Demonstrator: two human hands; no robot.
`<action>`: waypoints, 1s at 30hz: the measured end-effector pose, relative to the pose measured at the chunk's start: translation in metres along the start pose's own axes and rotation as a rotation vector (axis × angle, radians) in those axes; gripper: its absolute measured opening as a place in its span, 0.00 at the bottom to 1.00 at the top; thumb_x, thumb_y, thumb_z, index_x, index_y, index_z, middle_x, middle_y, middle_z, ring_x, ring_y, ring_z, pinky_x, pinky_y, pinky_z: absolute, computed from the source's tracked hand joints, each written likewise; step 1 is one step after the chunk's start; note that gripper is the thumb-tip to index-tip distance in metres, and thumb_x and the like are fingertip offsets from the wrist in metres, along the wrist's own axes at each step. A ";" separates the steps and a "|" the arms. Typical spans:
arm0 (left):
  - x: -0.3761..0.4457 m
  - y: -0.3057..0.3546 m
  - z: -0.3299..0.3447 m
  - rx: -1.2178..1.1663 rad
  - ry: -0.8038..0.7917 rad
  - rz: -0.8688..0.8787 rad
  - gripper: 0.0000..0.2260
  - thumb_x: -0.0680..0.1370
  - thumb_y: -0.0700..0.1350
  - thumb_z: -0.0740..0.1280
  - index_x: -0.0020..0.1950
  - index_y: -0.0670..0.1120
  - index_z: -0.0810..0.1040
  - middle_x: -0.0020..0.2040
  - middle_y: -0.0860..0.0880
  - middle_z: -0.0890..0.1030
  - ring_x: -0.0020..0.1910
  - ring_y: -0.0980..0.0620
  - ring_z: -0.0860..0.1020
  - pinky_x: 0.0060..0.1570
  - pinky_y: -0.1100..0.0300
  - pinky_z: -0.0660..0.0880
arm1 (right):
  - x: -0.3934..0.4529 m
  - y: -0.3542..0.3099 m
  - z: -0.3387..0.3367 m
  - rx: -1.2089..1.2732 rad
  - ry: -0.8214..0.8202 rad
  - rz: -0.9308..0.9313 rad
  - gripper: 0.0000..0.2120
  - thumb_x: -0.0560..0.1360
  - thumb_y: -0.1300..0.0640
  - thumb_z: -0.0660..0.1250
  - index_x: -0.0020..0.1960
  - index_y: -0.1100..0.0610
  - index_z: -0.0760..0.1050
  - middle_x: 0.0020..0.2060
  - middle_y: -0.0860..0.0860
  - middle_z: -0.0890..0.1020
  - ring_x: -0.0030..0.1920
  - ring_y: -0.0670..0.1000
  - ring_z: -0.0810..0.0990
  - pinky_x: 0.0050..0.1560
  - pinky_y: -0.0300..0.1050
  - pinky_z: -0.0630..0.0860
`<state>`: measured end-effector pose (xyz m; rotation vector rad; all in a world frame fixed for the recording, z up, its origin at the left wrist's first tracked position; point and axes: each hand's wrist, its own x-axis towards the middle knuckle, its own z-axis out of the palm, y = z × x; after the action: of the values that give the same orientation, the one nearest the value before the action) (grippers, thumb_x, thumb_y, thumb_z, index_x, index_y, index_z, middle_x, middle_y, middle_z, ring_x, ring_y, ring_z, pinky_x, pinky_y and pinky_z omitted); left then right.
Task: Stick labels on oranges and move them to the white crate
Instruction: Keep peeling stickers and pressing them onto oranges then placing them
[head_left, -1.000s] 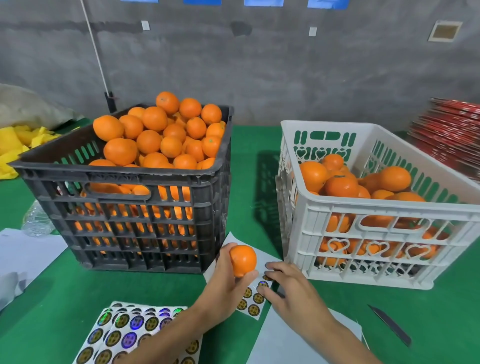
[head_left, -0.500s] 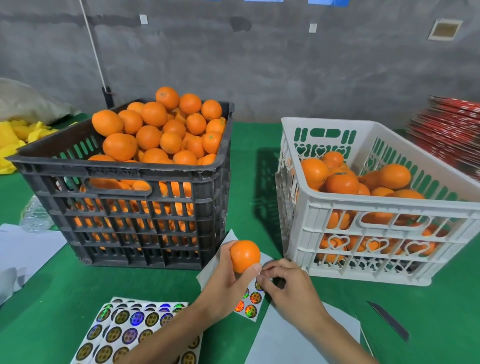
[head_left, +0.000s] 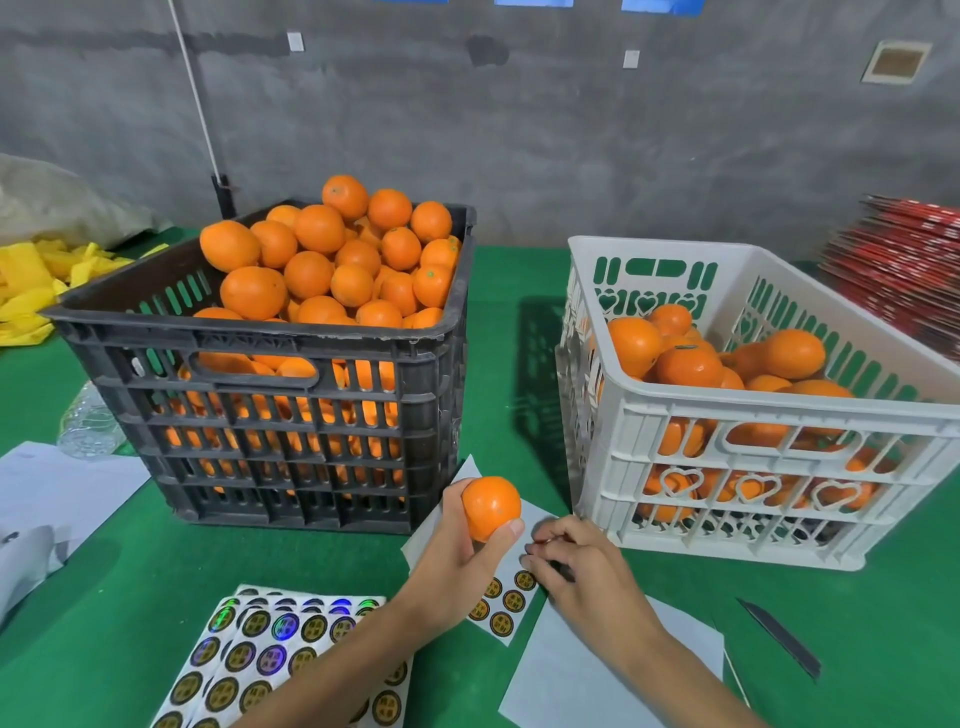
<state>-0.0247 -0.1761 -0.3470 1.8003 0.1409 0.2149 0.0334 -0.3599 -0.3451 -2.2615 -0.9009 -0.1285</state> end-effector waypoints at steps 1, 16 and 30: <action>0.000 0.000 0.000 0.008 0.003 0.005 0.26 0.75 0.67 0.69 0.66 0.67 0.58 0.60 0.57 0.74 0.52 0.60 0.80 0.50 0.66 0.77 | 0.000 0.001 0.000 -0.015 0.002 -0.016 0.13 0.78 0.49 0.72 0.56 0.56 0.86 0.53 0.41 0.77 0.56 0.41 0.73 0.61 0.42 0.75; -0.001 -0.003 0.001 0.058 0.014 0.046 0.27 0.73 0.70 0.69 0.66 0.68 0.59 0.60 0.57 0.74 0.53 0.58 0.80 0.53 0.60 0.80 | 0.003 0.000 0.002 0.223 0.013 0.164 0.02 0.75 0.54 0.76 0.46 0.50 0.88 0.46 0.37 0.80 0.51 0.43 0.78 0.49 0.38 0.77; -0.003 -0.002 0.000 0.081 0.000 0.008 0.33 0.70 0.74 0.68 0.69 0.68 0.57 0.62 0.59 0.73 0.56 0.58 0.80 0.56 0.57 0.80 | 0.004 -0.017 -0.003 0.165 0.207 0.234 0.11 0.82 0.55 0.64 0.42 0.45 0.78 0.43 0.40 0.79 0.46 0.43 0.79 0.43 0.38 0.76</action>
<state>-0.0280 -0.1763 -0.3492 1.8813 0.1437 0.2173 0.0257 -0.3509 -0.3323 -2.1345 -0.5159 -0.1719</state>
